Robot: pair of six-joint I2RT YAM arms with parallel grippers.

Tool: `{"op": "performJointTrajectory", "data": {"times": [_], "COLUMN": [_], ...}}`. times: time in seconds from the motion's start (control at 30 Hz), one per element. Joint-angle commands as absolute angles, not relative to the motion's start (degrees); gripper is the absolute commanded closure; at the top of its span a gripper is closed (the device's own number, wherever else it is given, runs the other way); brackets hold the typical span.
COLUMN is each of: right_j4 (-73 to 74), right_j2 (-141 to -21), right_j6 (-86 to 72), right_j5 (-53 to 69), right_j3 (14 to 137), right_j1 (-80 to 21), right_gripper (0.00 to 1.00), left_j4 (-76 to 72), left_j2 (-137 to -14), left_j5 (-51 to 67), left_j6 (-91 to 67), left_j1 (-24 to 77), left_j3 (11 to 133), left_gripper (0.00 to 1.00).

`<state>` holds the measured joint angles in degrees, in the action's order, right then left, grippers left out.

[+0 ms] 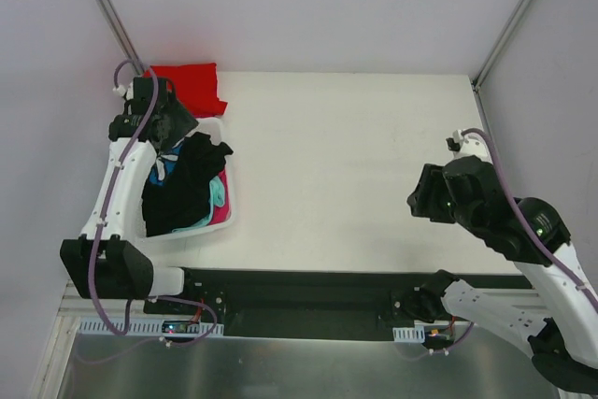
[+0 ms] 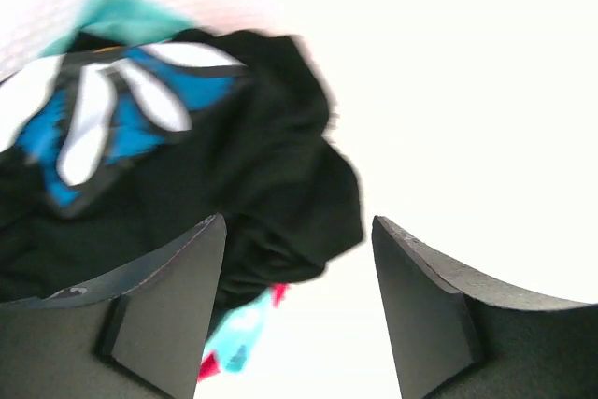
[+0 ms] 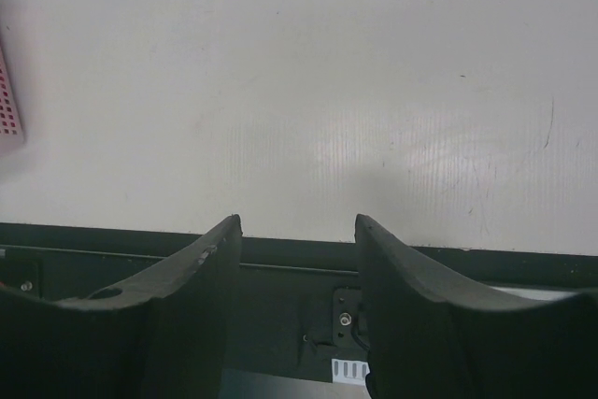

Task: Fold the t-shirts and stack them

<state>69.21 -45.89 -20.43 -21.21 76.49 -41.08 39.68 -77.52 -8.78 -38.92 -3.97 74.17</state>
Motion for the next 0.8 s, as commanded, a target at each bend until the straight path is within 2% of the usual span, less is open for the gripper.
{"op": "performJointTrajectory", "data": {"times": [0.0,0.23,0.43,0.77], "right_j4": [66.18,66.09,65.39,61.26], "right_j2": [-48.51,-52.99,-58.34,-61.96], "right_j6": [-16.36,-11.96,-12.04,-11.6], "right_j5": [-20.39,-25.13,-27.33,-26.02], "right_j3": [75.85,79.8,79.1,77.08], "right_j1": [-40.96,-40.87,-40.08,-39.2], "right_gripper": [0.44,0.43,0.41,0.39], "left_j4": [40.51,43.07,43.07,38.5], "left_j2": [-74.97,-75.76,-78.31,-73.57], "left_j5": [-11.77,-13.45,-8.44,-7.12], "left_j6": [-35.33,-30.51,-26.11,-29.18], "left_j1": [7.25,22.92,32.93,45.52], "left_j3": [81.63,83.5,81.48,70.77], "left_gripper": [0.36,0.34,0.33,0.33]}}
